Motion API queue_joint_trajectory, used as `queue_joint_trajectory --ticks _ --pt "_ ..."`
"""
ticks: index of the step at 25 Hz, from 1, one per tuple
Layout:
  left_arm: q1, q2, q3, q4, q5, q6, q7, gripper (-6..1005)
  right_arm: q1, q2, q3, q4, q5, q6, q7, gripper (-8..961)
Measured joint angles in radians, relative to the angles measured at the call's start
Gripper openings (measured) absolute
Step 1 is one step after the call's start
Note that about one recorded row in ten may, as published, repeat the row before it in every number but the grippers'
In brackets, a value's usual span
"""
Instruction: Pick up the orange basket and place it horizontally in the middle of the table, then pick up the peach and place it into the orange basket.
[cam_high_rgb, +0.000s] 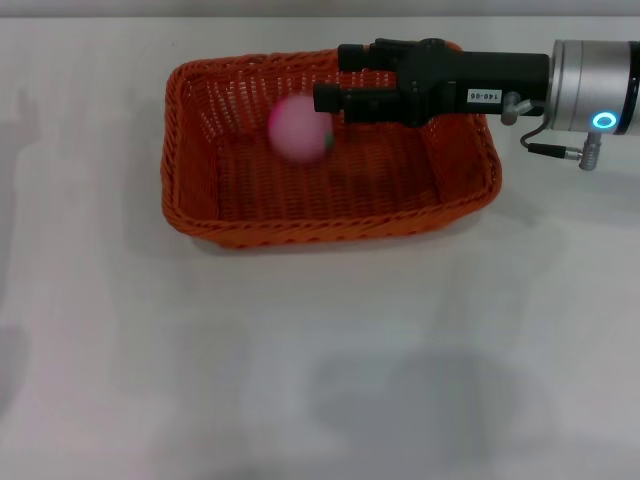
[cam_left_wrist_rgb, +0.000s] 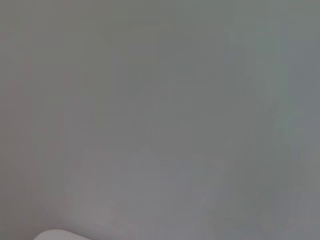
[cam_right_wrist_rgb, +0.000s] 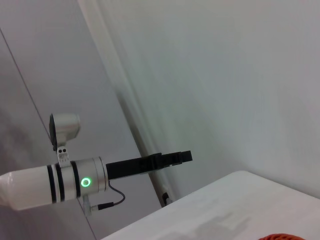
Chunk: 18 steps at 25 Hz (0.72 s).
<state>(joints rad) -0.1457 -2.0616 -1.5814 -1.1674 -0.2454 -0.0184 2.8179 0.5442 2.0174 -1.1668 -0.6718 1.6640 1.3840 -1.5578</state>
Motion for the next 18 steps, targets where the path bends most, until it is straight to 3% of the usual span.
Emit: queue_joint_trajectory --ticks 7,18 --pt "0.000 0.000 0.002 -0.003 0.000 0.001 0.000 527 -0.010 -0.005 0.017 -0.008 0.001 -0.006 0.002 870" --pt "0.002 -0.001 -0.001 -0.007 0.000 0.002 0.000 527 -0.062 -0.008 0.155 -0.019 0.002 -0.045 -0.042 859"
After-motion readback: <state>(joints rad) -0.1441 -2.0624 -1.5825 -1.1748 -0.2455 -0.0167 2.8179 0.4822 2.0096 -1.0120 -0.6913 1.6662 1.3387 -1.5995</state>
